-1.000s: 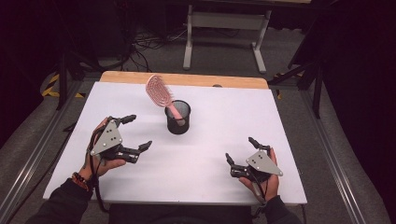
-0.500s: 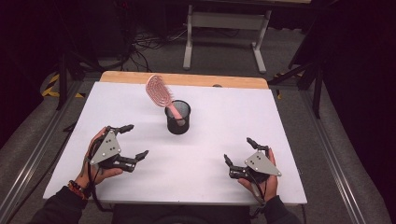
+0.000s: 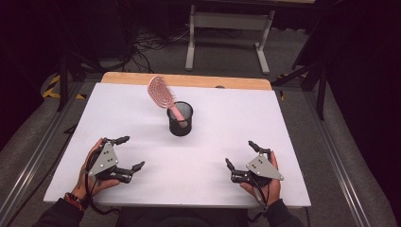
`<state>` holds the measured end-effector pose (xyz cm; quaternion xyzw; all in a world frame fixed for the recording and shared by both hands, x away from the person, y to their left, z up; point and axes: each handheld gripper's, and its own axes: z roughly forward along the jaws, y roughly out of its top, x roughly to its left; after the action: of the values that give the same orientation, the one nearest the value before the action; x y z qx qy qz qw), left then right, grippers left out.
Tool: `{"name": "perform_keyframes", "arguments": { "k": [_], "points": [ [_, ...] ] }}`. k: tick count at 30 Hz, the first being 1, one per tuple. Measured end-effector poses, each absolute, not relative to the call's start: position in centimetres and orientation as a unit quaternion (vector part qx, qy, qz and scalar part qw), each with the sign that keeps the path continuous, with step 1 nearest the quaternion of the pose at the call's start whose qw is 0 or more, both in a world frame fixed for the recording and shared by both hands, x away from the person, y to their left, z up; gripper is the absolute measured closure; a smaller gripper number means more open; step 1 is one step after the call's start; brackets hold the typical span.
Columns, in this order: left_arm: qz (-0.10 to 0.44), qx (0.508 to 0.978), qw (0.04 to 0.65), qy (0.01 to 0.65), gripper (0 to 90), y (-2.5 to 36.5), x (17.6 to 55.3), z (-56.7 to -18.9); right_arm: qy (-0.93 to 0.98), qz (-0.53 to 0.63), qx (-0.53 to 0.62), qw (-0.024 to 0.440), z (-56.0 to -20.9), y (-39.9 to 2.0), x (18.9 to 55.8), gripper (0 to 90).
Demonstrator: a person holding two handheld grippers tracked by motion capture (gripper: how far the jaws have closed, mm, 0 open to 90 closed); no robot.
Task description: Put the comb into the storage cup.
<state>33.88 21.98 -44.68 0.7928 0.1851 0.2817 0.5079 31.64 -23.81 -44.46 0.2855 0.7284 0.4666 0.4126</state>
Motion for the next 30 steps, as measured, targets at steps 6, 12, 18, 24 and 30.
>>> {"name": "perform_keyframes", "arguments": {
  "k": [6,12,18,24,30],
  "points": [
    [0.283,0.79,0.504,0.204,6.9,23.3,33.7,-45.5,0.735,0.464,0.28,0.407,-44.7,-23.4,31.5,6.3],
    [0.282,0.791,0.497,0.217,6.4,24.5,33.3,-46.3,0.738,0.461,0.278,0.407,-44.8,-23.2,31.4,6.4],
    [0.286,0.798,0.48,0.227,5.9,25.4,32.8,-47.2,0.74,0.459,0.279,0.405,-45.0,-23.3,31.4,7.4],
    [0.285,0.792,0.487,0.235,5.1,25.5,32.7,-47.1,0.742,0.461,0.279,0.399,-45.2,-23.4,31.4,6.6],
    [0.29,0.79,0.485,0.238,5.3,25.5,32.6,-47.1,0.748,0.46,0.274,0.393,-45.5,-23.2,31.0,6.0]
  ]
}}
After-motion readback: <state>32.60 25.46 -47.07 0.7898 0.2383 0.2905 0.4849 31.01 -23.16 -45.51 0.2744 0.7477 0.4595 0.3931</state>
